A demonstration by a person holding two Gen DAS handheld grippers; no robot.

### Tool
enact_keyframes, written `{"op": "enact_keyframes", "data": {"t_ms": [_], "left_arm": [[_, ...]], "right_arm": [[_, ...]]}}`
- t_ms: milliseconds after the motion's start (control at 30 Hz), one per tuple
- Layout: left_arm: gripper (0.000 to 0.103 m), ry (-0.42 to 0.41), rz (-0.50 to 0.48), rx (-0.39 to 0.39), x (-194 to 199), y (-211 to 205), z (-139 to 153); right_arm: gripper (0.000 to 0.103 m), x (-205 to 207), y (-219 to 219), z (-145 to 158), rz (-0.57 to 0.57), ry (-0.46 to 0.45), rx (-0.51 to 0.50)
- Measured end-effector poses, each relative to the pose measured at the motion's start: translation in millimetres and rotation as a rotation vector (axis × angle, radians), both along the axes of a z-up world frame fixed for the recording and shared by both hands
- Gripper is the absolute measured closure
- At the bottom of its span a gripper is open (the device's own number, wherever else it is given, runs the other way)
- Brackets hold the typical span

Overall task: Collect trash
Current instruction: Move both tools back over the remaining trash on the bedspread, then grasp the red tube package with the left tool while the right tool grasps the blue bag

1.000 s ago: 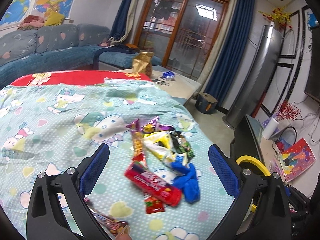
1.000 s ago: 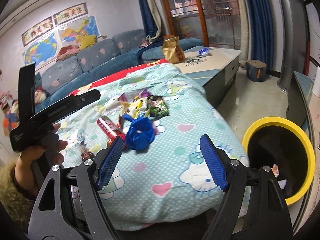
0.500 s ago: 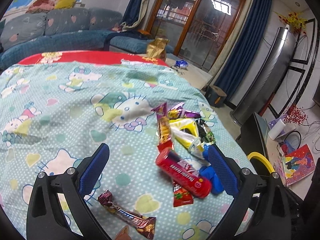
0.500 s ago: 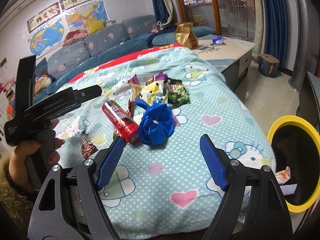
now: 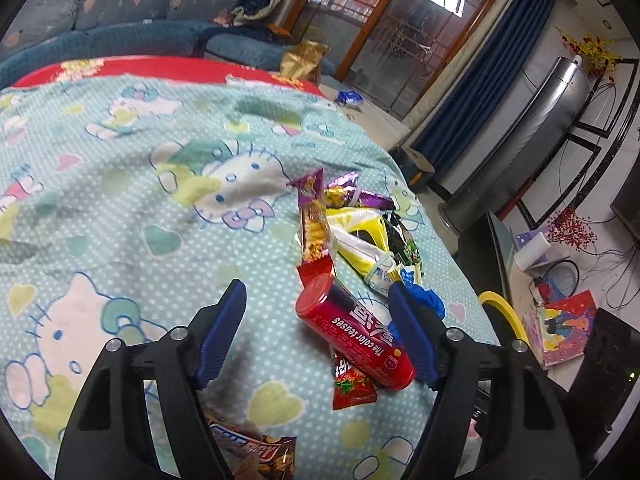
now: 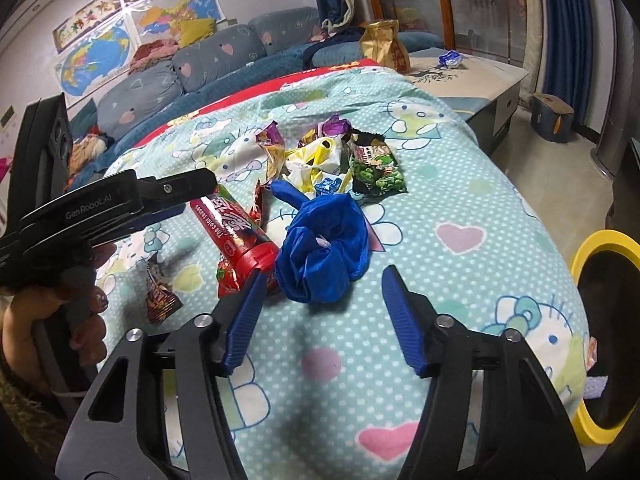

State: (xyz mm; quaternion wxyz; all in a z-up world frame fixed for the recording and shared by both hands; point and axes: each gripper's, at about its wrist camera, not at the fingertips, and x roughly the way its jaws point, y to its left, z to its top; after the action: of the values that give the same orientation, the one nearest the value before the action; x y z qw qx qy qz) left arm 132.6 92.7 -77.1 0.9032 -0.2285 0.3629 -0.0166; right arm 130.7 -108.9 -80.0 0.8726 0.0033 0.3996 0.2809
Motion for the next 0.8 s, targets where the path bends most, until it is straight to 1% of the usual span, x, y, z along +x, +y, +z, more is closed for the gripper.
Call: {"op": "enact_keyframes", "data": {"t_ms": [67, 133, 167, 233, 333, 400, 467, 633, 800], "left_arm": [[0.035, 0.009, -0.008, -0.020, 3, 0, -3], [0.037, 0.019, -0.010, -0.040, 6, 1, -7], [0.039, 0.026, -0.011, -0.053, 8, 2, -9], [0.042, 0.040, -0.015, -0.079, 11, 3, -14], [0.050, 0.054, -0.018, -0.116, 13, 5, -20], [0.058, 0.053, -0.021, -0.152, 13, 6, -24], [0.064, 0.048, -0.025, -0.154, 12, 5, -23], [0.067, 0.023, -0.045, -0.138, 7, 1, -14], [0.070, -0.010, -0.054, -0.115, -1, -3, -2]], "right_arm": [[0.058, 3, 2, -2, 0.005, 0.007, -0.003], [0.065, 6, 4, -5, 0.010, 0.018, -0.002], [0.067, 7, 5, -7, 0.012, 0.027, -0.002], [0.076, 9, 6, -10, 0.018, 0.043, 0.005], [0.084, 8, 7, -13, 0.029, 0.056, 0.011], [0.086, 6, 8, -13, 0.034, 0.053, 0.011], [0.088, 4, 9, -13, 0.036, 0.051, 0.012], [0.093, 0, 5, -14, 0.035, 0.053, 0.017], [0.094, -6, 1, -11, 0.029, 0.048, 0.026]]}}
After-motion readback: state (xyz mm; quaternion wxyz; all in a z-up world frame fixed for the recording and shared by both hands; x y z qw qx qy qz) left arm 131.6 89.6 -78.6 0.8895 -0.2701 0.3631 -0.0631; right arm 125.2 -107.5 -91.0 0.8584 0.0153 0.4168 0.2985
